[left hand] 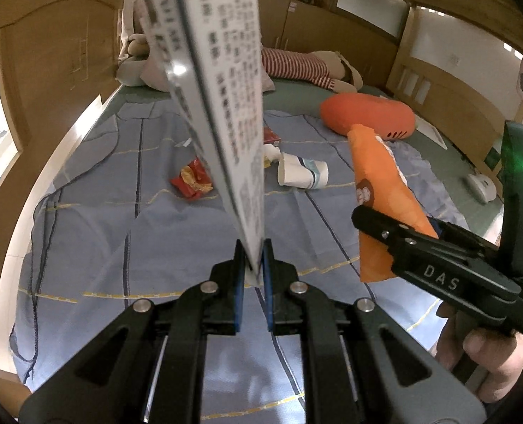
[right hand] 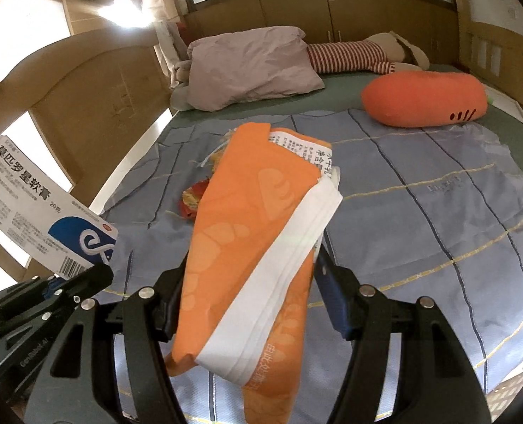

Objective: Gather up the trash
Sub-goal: 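Carry the toothpaste box and orange package to the white bin and release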

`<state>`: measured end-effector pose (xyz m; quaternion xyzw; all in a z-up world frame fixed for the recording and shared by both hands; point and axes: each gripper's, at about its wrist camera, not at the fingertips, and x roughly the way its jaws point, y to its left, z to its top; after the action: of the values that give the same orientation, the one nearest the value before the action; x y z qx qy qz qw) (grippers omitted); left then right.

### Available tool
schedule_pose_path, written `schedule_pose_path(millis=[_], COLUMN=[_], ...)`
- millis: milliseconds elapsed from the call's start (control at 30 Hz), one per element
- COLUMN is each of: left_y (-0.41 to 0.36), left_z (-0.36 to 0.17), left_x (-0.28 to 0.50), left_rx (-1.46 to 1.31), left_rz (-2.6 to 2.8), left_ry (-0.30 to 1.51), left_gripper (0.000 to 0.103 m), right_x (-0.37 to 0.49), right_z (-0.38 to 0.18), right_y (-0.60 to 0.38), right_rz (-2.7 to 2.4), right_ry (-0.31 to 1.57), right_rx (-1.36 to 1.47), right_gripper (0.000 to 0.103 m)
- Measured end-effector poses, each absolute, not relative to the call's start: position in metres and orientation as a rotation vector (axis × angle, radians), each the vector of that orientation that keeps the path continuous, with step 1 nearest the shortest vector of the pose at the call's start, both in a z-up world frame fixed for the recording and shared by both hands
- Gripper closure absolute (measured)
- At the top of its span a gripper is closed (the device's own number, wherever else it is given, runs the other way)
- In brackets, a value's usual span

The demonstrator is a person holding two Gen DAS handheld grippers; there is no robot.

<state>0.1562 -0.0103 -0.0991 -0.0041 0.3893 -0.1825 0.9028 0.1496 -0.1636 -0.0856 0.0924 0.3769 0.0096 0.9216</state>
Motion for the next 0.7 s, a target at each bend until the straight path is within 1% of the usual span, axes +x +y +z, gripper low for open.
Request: schedule_pose_path(millis=[200,333,400,533,633,700], left_y=[-0.013,-0.020,-0.026,-0.043,-0.065,-0.091], left_z=[-0.100,-0.098,-0.098,-0.093,-0.090,-0.084], left_x=[0.156,0.152,0.150,0.139,0.129,0.116], left_rx=[-0.014,0.007,0.008,0.058,0.071,0.106], left_rz=[-0.379,-0.397,-0.437,-0.516,-0.629,-0.708], left_ry=[0.813,0.808,0.811,0.793,0.809,0.807], left_gripper=[0.093,0.093,0.093,0.093,0.093,0.092], right_x=[0.142,0.120,0.096,0.010,-0.045,-0.079], right_z=[-0.081,-0.067,-0.053,-0.023,-0.017,-0.021], right_y=[-0.165,-0.179,-0.197,-0.260,-0.302,-0.327], right_rz=[0.013,0.005,0.001,-0.095,-0.214,-0.298], right_ry=[0.749,0.688,0.655,0.592,0.594,0.630], right_rx=[0.188,0.204,0.240,0.237,0.210,0.206], right_gripper=[0.039,0.039,0.039,0.039,0.039,0.039])
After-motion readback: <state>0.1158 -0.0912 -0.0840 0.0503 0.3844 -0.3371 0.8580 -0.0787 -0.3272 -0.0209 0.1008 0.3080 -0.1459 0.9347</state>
